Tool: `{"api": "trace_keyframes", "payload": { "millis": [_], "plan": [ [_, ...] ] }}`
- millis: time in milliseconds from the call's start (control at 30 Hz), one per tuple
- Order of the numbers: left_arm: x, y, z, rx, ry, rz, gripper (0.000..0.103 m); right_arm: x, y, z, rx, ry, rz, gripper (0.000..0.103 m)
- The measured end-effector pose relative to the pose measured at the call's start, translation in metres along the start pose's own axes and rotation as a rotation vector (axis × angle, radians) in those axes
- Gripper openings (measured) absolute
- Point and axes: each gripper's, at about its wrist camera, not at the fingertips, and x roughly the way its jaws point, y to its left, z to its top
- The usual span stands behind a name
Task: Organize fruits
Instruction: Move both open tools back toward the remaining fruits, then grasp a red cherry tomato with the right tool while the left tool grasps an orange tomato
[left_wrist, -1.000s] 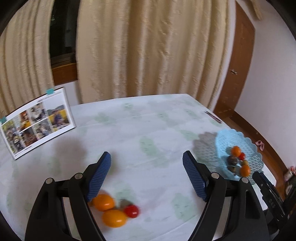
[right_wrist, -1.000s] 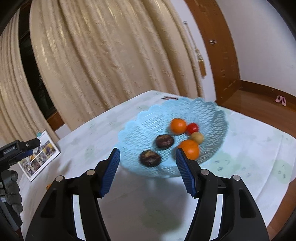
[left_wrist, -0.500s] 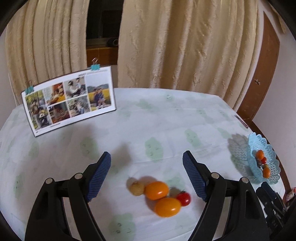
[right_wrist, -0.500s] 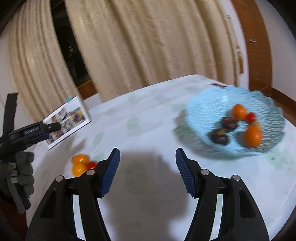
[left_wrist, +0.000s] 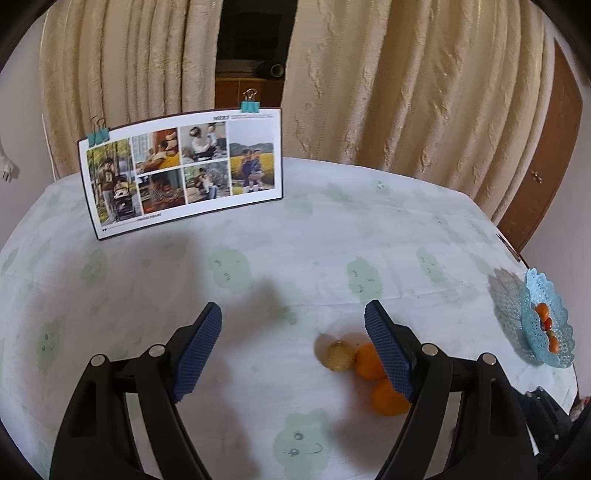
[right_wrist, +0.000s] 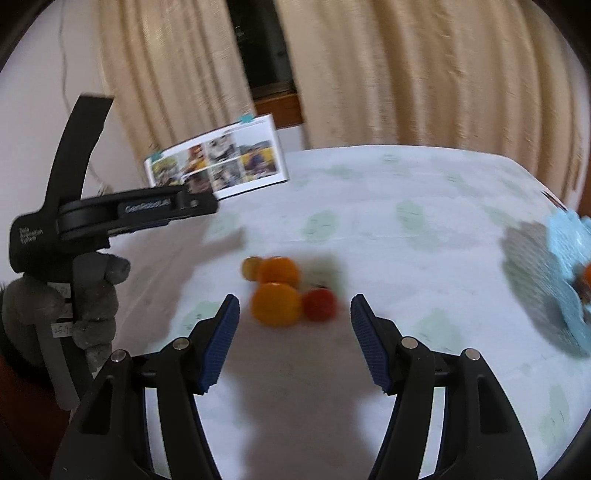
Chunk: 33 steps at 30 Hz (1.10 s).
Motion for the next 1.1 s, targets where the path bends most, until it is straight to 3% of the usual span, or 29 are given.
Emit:
{"api": "trace_keyframes", "payload": {
  "millis": [433, 600, 667, 767, 867, 1100],
  "plan": [
    [0.003, 0.017, 0.000, -0.034, 0.005, 0.005, 0.079, 0.062, 0.018, 0.010, -0.097, 0.100, -0.006, 0.064],
    [0.005, 0.015, -0.002, -0.024, 0.012, 0.005, 0.079, 0.066, 0.021, 0.009, -0.134, 0.117, -0.022, 0.050],
    [0.006, 0.014, -0.002, -0.022, 0.014, 0.006, 0.079, 0.065, 0.021, 0.008, -0.155, 0.115, -0.047, 0.041],
    [0.008, 0.013, -0.003, -0.018, 0.019, 0.007, 0.079, 0.058, 0.015, 0.005, -0.137, 0.113, -0.028, 0.040],
    [0.010, 0.010, -0.006, -0.008, 0.026, 0.007, 0.079, 0.044, 0.006, 0.002, -0.100, 0.088, -0.022, 0.030],
    [0.016, -0.007, -0.013, 0.043, 0.046, -0.011, 0.079, 0.013, -0.035, -0.003, 0.026, 0.058, -0.053, 0.030]
  ]
}}
